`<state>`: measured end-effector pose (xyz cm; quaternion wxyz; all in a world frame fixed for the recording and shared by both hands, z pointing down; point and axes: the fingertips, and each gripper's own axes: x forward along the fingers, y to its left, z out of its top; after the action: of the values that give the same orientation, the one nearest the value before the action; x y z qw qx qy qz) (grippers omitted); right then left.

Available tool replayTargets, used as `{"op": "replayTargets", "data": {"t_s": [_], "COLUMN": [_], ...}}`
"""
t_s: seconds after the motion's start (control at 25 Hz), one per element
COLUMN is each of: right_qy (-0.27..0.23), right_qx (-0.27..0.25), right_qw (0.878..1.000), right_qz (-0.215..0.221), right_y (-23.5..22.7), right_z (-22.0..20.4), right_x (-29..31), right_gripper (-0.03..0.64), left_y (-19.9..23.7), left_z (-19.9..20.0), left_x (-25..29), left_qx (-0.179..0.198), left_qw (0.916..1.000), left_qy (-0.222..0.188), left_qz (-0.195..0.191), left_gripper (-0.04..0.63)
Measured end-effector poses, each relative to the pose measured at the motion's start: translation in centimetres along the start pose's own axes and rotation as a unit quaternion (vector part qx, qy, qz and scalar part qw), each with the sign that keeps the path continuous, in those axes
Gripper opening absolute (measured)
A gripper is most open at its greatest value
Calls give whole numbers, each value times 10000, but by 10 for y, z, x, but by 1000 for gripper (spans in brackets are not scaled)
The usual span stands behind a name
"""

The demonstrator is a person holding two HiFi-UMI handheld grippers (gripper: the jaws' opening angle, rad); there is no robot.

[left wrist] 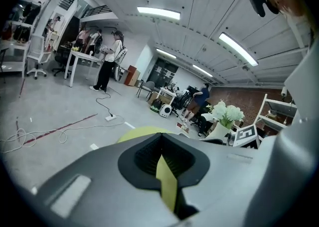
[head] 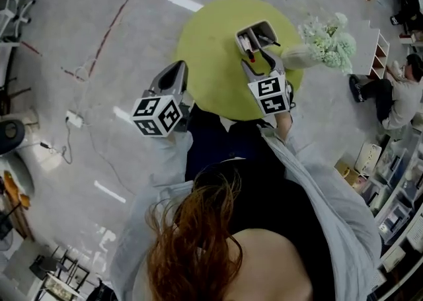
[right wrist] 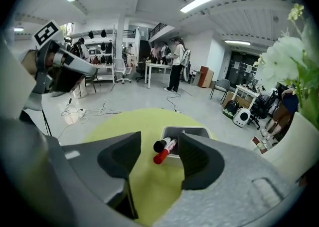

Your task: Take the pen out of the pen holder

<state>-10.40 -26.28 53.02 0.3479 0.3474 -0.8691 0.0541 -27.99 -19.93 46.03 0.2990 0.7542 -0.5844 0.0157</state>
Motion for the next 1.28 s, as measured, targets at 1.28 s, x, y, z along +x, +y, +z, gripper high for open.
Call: {"op": "replayTargets", "data": {"t_s": [1.28], "right_qy": [307], "right_qx": [663], "right_qw": [9935], "right_qz": [-874], "right_y": [-14], "right_z": [0], "right_x": [19], "right_gripper": [75], "left_y": [10], "left_z": [22], "left_x": [25], "left_qx": [581], "left_qw": [9903], "left_qy": [448], "left_qz": [-1180], "left_gripper": [15]}}
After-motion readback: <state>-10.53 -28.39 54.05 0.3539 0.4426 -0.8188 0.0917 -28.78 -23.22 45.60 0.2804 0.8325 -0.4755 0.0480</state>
